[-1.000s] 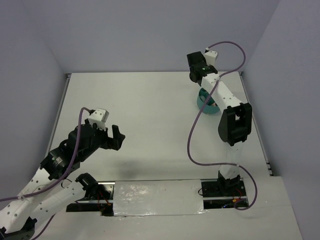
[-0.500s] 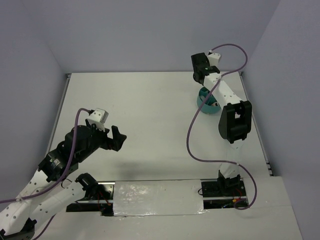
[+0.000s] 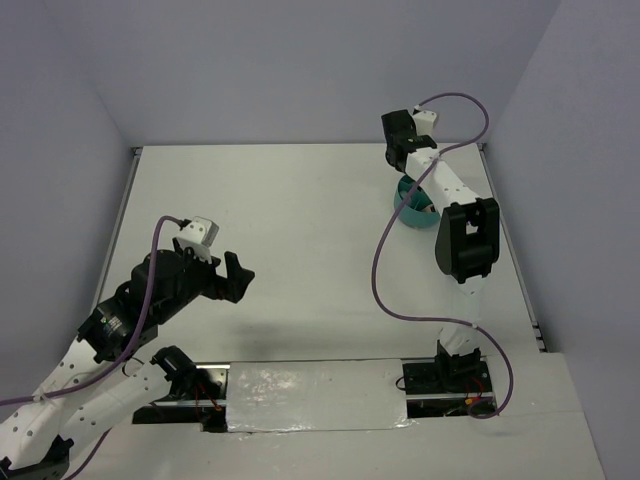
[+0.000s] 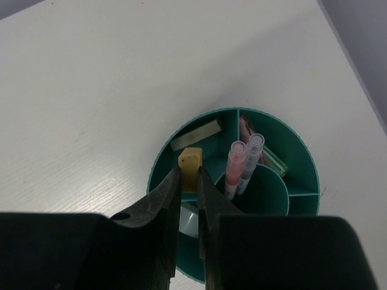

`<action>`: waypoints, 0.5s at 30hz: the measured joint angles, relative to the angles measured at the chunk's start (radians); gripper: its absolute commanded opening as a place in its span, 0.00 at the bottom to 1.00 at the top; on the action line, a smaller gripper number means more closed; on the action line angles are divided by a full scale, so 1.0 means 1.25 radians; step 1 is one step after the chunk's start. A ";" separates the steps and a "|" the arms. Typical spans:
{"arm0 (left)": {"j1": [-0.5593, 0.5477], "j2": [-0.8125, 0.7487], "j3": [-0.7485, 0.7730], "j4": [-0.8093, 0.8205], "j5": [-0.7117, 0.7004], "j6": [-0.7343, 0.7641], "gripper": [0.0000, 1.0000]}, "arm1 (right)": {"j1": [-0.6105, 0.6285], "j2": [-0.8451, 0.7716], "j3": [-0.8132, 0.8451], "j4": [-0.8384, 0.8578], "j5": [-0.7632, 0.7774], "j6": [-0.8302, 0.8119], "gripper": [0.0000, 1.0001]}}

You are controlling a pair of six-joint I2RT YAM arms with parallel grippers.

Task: Sort the stationery into containers
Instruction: Place the stationery in the storage box.

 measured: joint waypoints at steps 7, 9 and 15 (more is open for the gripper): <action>0.000 0.000 0.000 0.000 0.011 0.000 0.99 | 0.000 0.000 -0.025 0.009 -0.018 -0.006 0.26; 0.000 0.000 0.000 0.000 0.012 0.002 0.99 | 0.000 0.000 -0.028 0.009 -0.024 -0.007 0.32; 0.000 0.000 0.000 0.000 0.015 0.015 0.99 | 0.000 0.000 -0.029 0.010 -0.036 -0.008 0.54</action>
